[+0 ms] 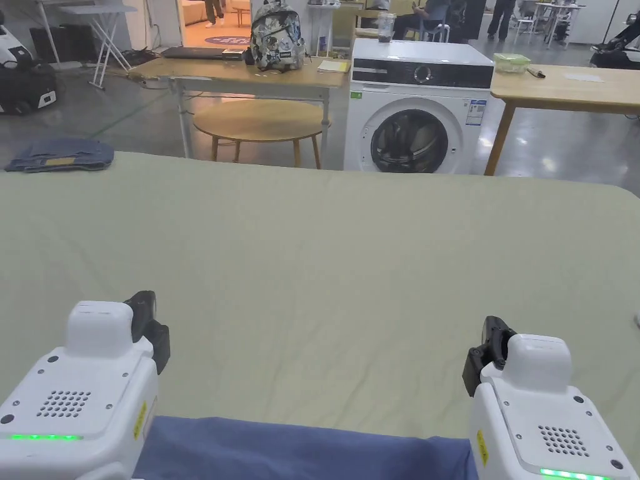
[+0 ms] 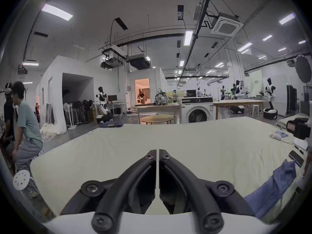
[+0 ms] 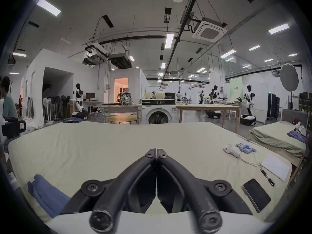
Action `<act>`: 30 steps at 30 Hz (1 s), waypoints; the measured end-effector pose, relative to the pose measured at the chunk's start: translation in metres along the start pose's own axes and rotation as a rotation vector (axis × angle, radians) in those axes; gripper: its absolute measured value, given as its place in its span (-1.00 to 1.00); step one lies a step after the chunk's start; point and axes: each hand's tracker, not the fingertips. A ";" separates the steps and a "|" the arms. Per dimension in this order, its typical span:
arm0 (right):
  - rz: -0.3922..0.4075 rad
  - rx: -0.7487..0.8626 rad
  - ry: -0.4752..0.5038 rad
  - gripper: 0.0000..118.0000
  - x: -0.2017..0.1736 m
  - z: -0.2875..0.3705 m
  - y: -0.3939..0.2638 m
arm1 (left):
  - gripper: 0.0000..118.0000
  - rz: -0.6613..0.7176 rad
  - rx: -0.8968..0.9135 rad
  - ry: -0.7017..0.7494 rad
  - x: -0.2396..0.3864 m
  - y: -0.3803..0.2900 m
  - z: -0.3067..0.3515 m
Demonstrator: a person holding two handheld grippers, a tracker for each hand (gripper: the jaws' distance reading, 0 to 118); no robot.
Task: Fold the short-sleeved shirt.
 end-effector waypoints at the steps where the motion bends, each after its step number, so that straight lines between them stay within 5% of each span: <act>1: 0.002 -0.001 0.001 -1.00 -0.002 -0.001 0.000 | -1.00 0.013 -0.008 0.003 -0.007 -0.001 0.002; 7: 0.003 -0.012 0.020 -1.00 -0.006 -0.006 0.001 | -1.00 0.080 -0.193 -0.055 -0.068 -0.013 -0.004; 15: 0.027 -0.045 0.033 -1.00 -0.006 -0.015 -0.004 | -1.00 0.384 -0.696 -0.290 -0.159 -0.068 -0.045; 16: 0.028 -0.053 0.028 -1.00 -0.006 -0.015 -0.005 | -0.92 0.390 -0.722 -0.293 -0.161 -0.073 -0.044; 18: 0.023 -0.068 0.018 -1.00 -0.004 -0.018 -0.007 | -0.35 0.475 -0.769 -0.354 -0.173 -0.086 -0.052; 20: 0.008 -0.087 0.018 -1.00 -0.001 -0.019 -0.009 | -0.21 0.576 -0.831 -0.380 -0.178 -0.099 -0.058; 22: 0.000 -0.094 0.021 -1.00 0.002 -0.020 -0.011 | 0.33 0.584 -0.863 -0.387 -0.180 -0.108 -0.064; 26: 0.018 -0.095 0.027 -1.00 0.005 -0.019 -0.014 | 0.36 0.583 -0.935 -0.458 -0.174 -0.126 -0.071; 30: 0.025 -0.099 0.027 -1.00 0.007 -0.019 -0.014 | 0.36 0.720 -0.889 -0.567 -0.170 -0.133 -0.070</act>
